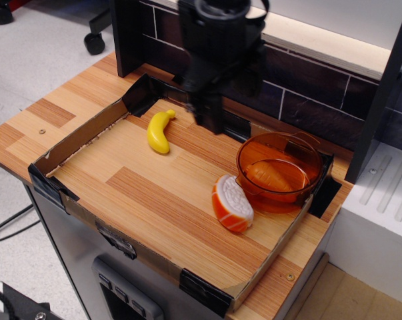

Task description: Take carrot out of pot

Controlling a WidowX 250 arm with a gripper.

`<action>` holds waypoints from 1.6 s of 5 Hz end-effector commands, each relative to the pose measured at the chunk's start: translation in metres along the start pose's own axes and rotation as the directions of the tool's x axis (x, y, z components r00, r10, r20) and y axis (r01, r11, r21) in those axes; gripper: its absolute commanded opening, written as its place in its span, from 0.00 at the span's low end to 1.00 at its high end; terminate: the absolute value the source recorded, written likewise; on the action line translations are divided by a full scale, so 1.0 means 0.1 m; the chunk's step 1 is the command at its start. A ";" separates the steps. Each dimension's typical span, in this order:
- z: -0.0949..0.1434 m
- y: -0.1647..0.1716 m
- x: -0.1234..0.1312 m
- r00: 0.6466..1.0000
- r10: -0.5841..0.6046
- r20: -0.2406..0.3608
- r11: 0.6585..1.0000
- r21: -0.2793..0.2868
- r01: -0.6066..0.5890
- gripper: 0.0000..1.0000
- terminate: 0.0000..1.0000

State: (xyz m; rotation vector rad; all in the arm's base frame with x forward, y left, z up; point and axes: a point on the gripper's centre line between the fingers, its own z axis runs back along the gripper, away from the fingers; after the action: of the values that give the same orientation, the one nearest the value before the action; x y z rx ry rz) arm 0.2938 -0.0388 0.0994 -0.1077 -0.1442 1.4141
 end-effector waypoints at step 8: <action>-0.74 -0.25 -0.29 0.978 0.209 0.028 0.974 0.087 -0.211 1.00 0.00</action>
State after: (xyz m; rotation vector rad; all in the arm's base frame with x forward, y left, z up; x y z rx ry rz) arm 0.3074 -0.0764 0.0153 0.0084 -0.0587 1.6288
